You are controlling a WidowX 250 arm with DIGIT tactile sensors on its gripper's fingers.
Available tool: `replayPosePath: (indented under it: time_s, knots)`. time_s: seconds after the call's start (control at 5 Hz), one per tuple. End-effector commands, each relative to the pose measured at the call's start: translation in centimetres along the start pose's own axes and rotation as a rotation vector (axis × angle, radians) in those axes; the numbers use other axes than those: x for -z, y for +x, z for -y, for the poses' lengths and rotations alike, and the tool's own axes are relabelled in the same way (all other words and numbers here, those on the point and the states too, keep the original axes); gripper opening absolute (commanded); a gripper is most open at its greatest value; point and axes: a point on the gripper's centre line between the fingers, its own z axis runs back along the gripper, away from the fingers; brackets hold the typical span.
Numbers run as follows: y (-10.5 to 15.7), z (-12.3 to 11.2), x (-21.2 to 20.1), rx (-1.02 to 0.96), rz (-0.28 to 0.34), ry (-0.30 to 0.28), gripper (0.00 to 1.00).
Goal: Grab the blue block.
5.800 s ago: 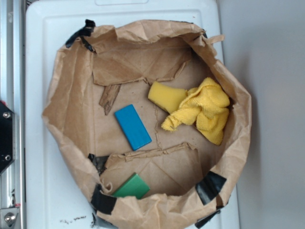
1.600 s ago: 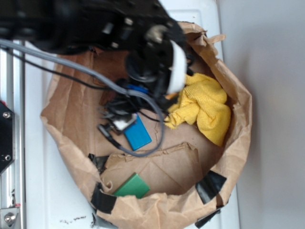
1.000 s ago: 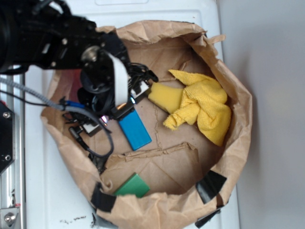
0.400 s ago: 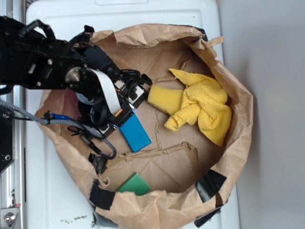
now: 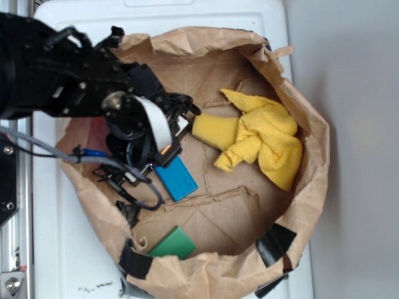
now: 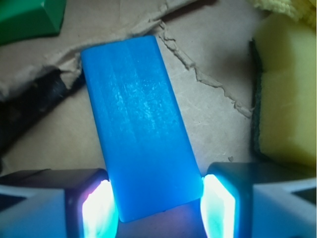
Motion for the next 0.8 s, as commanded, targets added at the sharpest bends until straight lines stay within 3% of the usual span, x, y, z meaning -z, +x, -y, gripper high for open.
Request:
replayPosePath:
  time_s: [0.0, 0.4, 0.6]
  knots:
    - [3.4, -3.3, -8.4, -0.138, 0.048, 0.051, 0.00]
    - [4.3, -4.4, -12.4, -0.254, -0.011, 0.053, 0.00]
    - [4.6, -4.1, -12.5, -0.224, 0.016, 0.101, 0.00]
